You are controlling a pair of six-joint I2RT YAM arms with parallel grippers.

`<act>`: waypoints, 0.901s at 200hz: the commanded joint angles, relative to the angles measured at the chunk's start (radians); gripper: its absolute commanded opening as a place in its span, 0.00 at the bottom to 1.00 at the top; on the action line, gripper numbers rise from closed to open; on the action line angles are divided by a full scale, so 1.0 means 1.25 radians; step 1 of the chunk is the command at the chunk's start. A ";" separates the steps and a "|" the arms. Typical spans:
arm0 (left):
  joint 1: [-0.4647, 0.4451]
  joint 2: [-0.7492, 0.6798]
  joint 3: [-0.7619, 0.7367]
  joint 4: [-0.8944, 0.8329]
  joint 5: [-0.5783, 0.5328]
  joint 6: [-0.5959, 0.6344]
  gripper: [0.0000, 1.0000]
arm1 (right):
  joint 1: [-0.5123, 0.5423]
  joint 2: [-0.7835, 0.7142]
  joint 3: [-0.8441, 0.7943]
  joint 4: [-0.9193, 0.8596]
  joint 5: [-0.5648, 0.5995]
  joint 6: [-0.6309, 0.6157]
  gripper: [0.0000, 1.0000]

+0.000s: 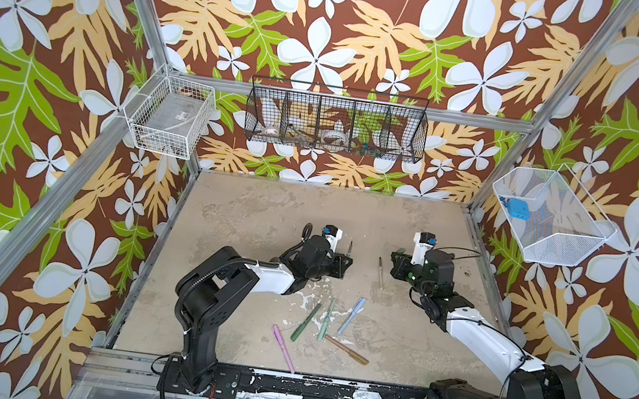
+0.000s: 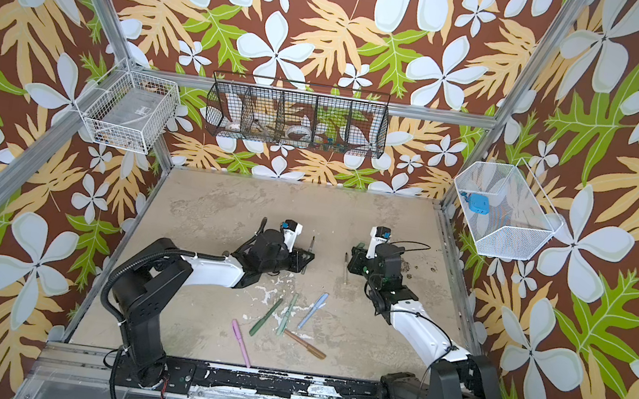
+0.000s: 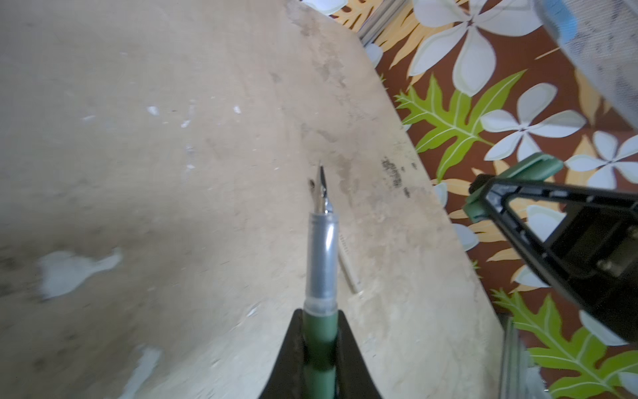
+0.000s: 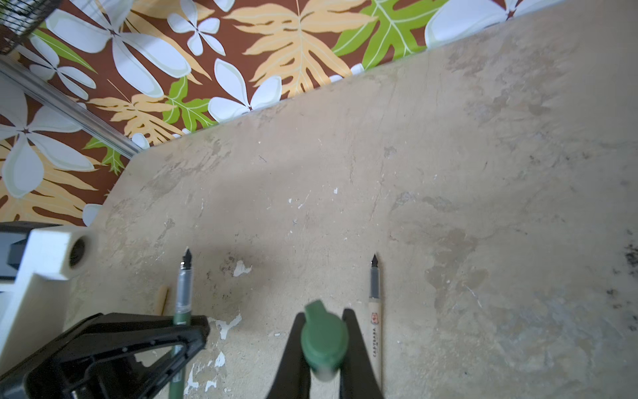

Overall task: Open the pen caps
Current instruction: 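Lower the uncapped pen body with left gripper while right gripper lowers the cap, then open left gripper to set the green pen body on the table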

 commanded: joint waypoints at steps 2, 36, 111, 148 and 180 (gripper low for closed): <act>-0.004 0.042 0.044 -0.001 -0.007 -0.102 0.00 | 0.000 -0.022 -0.003 -0.022 0.033 0.003 0.05; -0.007 0.115 0.082 0.033 -0.001 -0.162 0.00 | 0.001 -0.009 0.012 -0.041 0.031 -0.007 0.05; -0.022 0.252 0.163 0.073 0.046 -0.228 0.00 | 0.001 -0.009 0.015 -0.046 0.031 -0.012 0.05; -0.026 0.267 0.175 0.058 0.036 -0.238 0.18 | 0.001 -0.002 0.015 -0.042 0.025 -0.011 0.05; -0.027 0.267 0.182 0.018 0.014 -0.223 0.35 | 0.000 -0.004 0.016 -0.040 0.018 -0.011 0.05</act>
